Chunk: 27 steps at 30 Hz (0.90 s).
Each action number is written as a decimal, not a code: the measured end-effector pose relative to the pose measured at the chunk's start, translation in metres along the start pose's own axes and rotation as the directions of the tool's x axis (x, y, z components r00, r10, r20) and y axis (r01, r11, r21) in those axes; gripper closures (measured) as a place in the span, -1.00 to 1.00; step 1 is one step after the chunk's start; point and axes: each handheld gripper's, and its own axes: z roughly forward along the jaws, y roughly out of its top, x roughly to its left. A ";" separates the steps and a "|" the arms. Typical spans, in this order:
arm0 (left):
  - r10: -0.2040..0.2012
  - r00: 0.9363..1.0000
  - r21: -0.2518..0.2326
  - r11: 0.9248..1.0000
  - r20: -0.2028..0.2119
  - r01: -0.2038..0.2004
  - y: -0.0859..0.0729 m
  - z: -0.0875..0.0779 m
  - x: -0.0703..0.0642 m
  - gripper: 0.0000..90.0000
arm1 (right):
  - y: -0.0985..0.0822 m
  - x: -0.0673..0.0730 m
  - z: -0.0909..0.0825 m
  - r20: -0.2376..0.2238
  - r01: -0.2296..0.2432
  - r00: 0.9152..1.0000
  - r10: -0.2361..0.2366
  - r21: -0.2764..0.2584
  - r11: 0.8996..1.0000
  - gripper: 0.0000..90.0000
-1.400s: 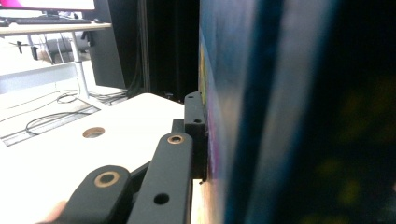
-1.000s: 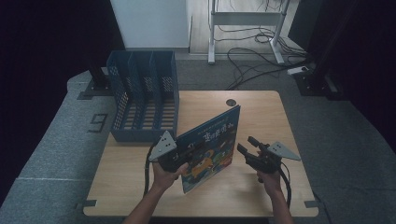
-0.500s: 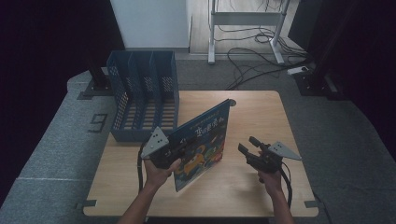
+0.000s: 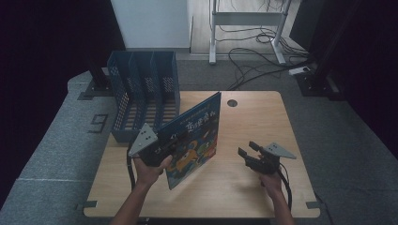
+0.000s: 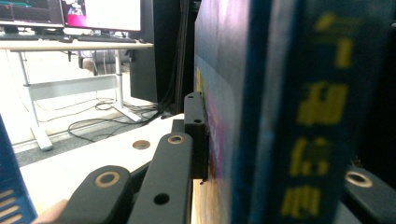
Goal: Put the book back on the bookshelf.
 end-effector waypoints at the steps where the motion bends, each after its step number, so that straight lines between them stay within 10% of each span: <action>1: 0.002 1.000 -0.002 1.000 -0.002 -0.002 0.001 -0.001 0.000 0.83 | -0.002 -0.001 0.003 0.013 0.002 1.000 -0.002 0.027 1.000 -0.20; 11: -0.006 1.000 -0.032 0.999 -0.014 0.005 0.018 -0.016 0.007 0.83 | -0.021 -0.001 0.023 0.110 0.075 0.989 -0.103 0.228 0.971 -0.23; 27: 0.015 0.999 -0.038 0.999 -0.048 -0.017 0.030 -0.023 0.009 0.83 | -0.027 -0.004 0.032 0.146 0.074 0.982 -0.122 0.299 0.951 -0.25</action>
